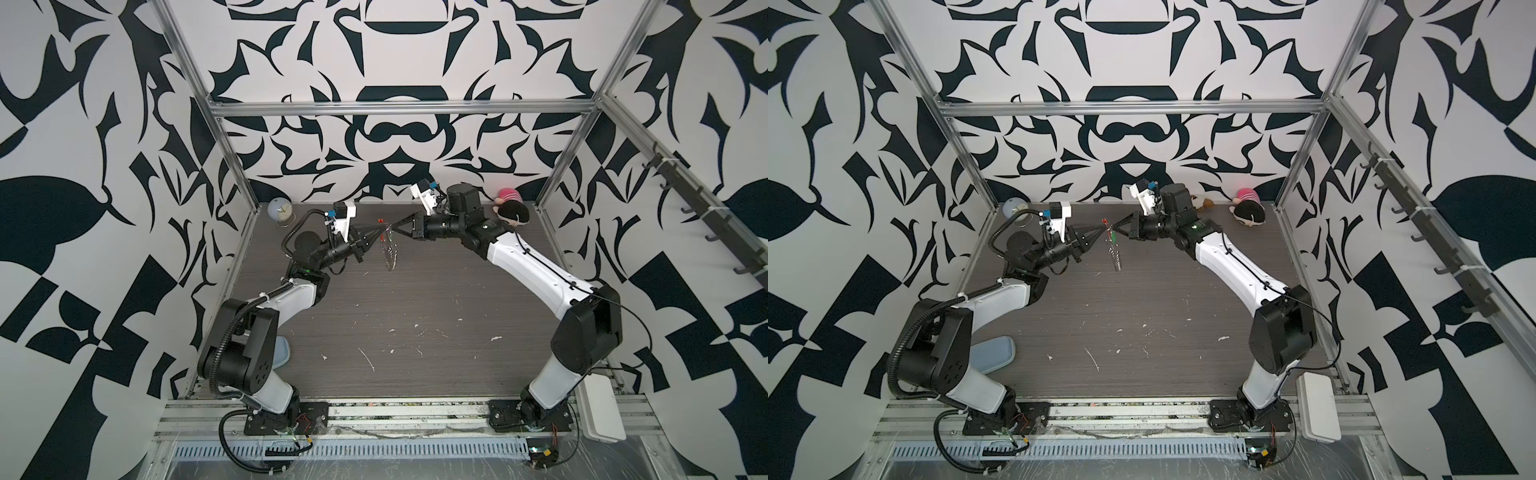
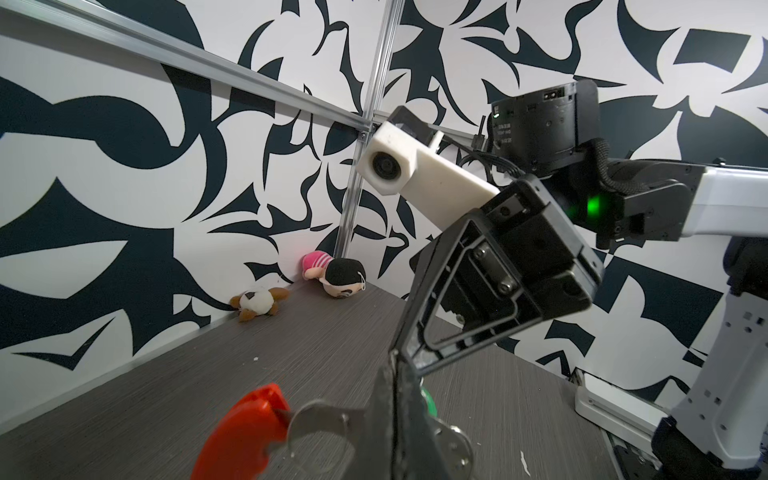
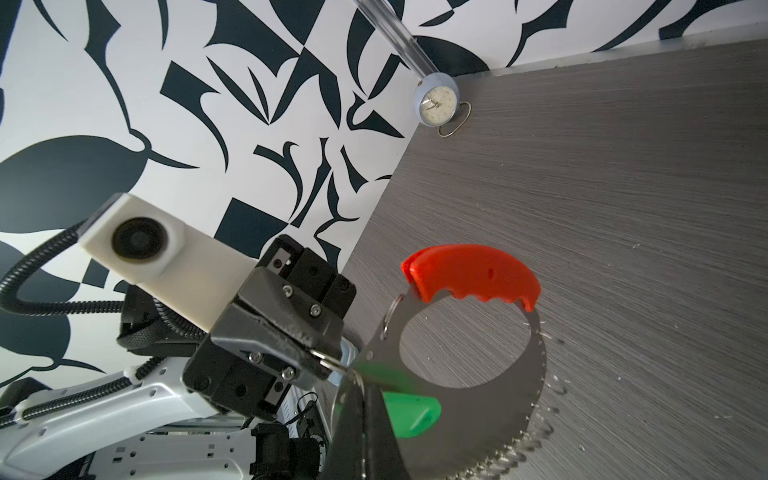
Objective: Put the keys on the keyring
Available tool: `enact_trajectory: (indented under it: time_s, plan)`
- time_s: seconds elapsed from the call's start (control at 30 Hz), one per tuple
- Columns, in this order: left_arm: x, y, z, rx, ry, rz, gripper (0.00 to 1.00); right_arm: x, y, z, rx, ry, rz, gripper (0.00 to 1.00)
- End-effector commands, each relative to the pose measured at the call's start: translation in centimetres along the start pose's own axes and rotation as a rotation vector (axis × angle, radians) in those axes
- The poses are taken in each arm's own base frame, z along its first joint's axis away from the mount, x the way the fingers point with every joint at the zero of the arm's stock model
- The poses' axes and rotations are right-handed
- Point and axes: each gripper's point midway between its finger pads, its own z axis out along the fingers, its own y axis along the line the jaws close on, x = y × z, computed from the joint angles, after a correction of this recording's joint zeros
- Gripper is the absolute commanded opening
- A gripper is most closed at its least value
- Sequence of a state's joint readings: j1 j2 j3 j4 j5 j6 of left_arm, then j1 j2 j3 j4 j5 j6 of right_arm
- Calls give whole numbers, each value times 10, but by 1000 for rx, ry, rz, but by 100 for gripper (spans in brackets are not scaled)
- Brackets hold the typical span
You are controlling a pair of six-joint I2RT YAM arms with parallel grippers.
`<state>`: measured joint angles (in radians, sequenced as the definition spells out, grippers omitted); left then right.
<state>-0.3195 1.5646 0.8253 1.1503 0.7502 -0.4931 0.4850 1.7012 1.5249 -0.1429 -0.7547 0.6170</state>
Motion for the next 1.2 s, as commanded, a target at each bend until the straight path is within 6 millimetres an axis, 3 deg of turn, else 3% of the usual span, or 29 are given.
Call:
enact_trajectory:
  time_s: [0.0, 0.13, 0.23, 0.3, 0.4, 0.57, 0.73, 1.0, 1.17]
  plan:
    - [-48, -28, 4, 84, -141, 126, 0, -2, -4, 3, -59, -3, 47, 0]
    - [-46, -31, 10, 100, -139, 121, 0, -5, 7, 4, -109, 19, 47, 2]
    - [-46, -30, 11, 103, -139, 113, 0, -10, 6, -6, -71, -3, 33, 23]
    - [-46, -30, 11, 102, -138, 111, 0, -18, 0, -18, -27, -41, 25, 31]
    - [-47, -30, 12, 102, -137, 93, 0, -33, -11, -42, 69, -106, -6, 36]
    - [-52, -29, 17, 121, -147, 38, 0, -50, -4, -72, 208, -144, -148, 36]
    - [-56, -28, 20, 151, -160, -9, 0, -62, 32, -80, 96, -212, -279, 30]
    - [-55, -22, 22, 146, -162, -72, 0, -55, 66, -56, -41, -203, -379, 21]
    - [-57, -24, 22, 158, -170, -108, 0, -45, 68, -42, -74, -182, -409, 22]
